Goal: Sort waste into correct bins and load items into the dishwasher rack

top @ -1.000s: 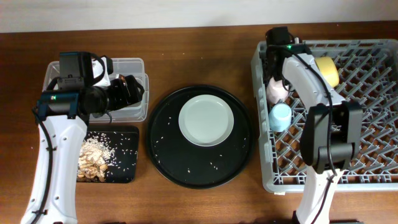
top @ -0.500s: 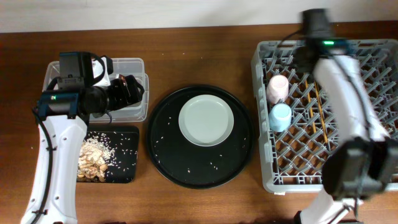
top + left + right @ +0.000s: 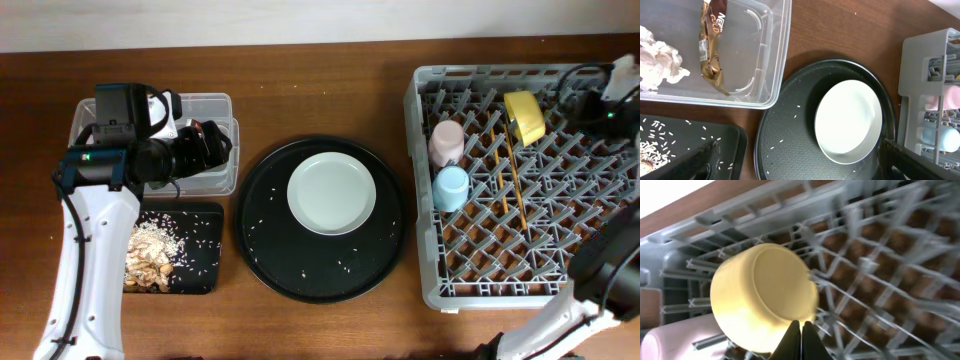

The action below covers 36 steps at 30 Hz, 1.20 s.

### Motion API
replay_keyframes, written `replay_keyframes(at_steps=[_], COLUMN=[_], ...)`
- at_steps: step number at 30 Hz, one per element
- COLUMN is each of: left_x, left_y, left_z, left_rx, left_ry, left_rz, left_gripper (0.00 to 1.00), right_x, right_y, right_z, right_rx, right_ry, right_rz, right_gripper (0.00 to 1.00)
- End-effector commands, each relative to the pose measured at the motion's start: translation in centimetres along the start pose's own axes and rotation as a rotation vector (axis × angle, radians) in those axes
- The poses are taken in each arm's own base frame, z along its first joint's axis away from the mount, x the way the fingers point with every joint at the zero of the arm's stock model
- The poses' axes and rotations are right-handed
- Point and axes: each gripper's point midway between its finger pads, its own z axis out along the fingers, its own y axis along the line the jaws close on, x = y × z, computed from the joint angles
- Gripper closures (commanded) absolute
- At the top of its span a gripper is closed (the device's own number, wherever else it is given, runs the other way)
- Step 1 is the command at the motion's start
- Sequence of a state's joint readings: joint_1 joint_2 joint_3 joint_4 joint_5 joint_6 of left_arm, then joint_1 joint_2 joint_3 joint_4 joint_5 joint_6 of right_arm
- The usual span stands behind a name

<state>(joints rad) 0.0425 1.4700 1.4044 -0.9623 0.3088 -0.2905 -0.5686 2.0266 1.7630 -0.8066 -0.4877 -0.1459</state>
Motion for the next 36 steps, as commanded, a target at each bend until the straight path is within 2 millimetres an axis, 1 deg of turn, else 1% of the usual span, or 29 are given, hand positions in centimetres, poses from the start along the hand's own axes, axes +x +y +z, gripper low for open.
replay_keyframes(at_steps=[1,5,7,10,12,14,15,16,19,21,22,24,25,26,28,29,30,31,32,34,35,36], left_x=[0.1,0.1,0.1,0.1,0.1,0.1,0.1,0.1,0.1,0.1,0.1,0.1,0.1,0.1,0.1,0.1,0.1,0.1,0.1,0.1,0.1,0.1], left_y=[0.3,0.3,0.3,0.3,0.3,0.3,0.3,0.3,0.3,0.3,0.3,0.3,0.3,0.3,0.3,0.3,0.3,0.3,0.3,0.3,0.3,0.3], left_z=[0.2,0.2,0.2,0.2,0.2,0.2,0.2,0.2,0.2,0.2,0.2,0.2,0.2,0.2,0.2,0.2,0.2,0.2,0.2,0.2,0.2,0.2], left_rx=[-0.007,-0.007,-0.007,-0.007,-0.007,-0.007,-0.007,-0.007,-0.007,-0.007,-0.007,-0.007,-0.007,-0.007,-0.007,-0.007,-0.007,-0.007,-0.007,-0.007,-0.007,-0.007], left_ry=[0.008,0.008,0.008,0.008,0.008,0.008,0.008,0.008,0.008,0.008,0.008,0.008,0.008,0.008,0.008,0.008,0.008,0.008,0.008,0.008,0.008,0.008], left_rz=[0.002,0.002,0.002,0.002,0.002,0.002,0.002,0.002,0.002,0.002,0.002,0.002,0.002,0.002,0.002,0.002,0.002,0.002,0.002,0.002,0.002,0.002], left_gripper=[0.01,0.01,0.01,0.01,0.01,0.01,0.01,0.01,0.01,0.01,0.00,0.01,0.01,0.01,0.01,0.01,0.01,0.01,0.01,0.01,0.01,0.01], right_x=[0.4,1.3,1.6,2.2,2.2,1.5,0.8,0.0,-0.9,-1.1,-0.9,0.0,0.6,1.7,4.1,5.6,6.7,8.1,9.3,11.7,13.5,14.2], right_y=[2.9,4.1,5.3,7.4,8.4,9.0,9.3,9.7,11.3,13.0,14.3,17.4,18.8,20.8,24.6,26.3,27.6,29.0,30.1,32.4,34.0,34.6], right_z=[2.4,4.4,4.9,5.5,5.1,4.0,3.0,1.6,-1.8,-4.2,-5.4,-7.3,-7.8,-8.3,-8.8,-8.7,-8.6,-8.4,-8.2,-7.8,-7.4,-7.2], right_rx=[-0.156,-0.176,-0.193,-0.216,-0.217,-0.210,-0.198,-0.179,-0.173,-0.180,-0.189,-0.217,-0.233,-0.258,-0.308,-0.334,-0.352,-0.373,-0.390,-0.423,-0.438,-0.431], right_ry=[0.015,0.055,0.071,0.101,0.106,0.083,0.063,0.039,0.008,-0.014,-0.018,-0.009,0.003,0.026,0.091,0.134,0.167,0.211,0.243,0.312,0.358,0.381], right_rz=[-0.008,-0.032,-0.047,-0.072,-0.087,-0.106,-0.119,-0.134,-0.154,-0.167,-0.185,-0.226,-0.246,-0.274,-0.327,-0.353,-0.372,-0.396,-0.416,-0.462,-0.484,-0.478], right_gripper=[0.96,0.96,0.96,0.96,0.96,0.96,0.96,0.96,0.96,0.96,0.96,0.96,0.96,0.94,0.88,0.88,0.87,0.78,0.76,0.76,0.76,0.76])
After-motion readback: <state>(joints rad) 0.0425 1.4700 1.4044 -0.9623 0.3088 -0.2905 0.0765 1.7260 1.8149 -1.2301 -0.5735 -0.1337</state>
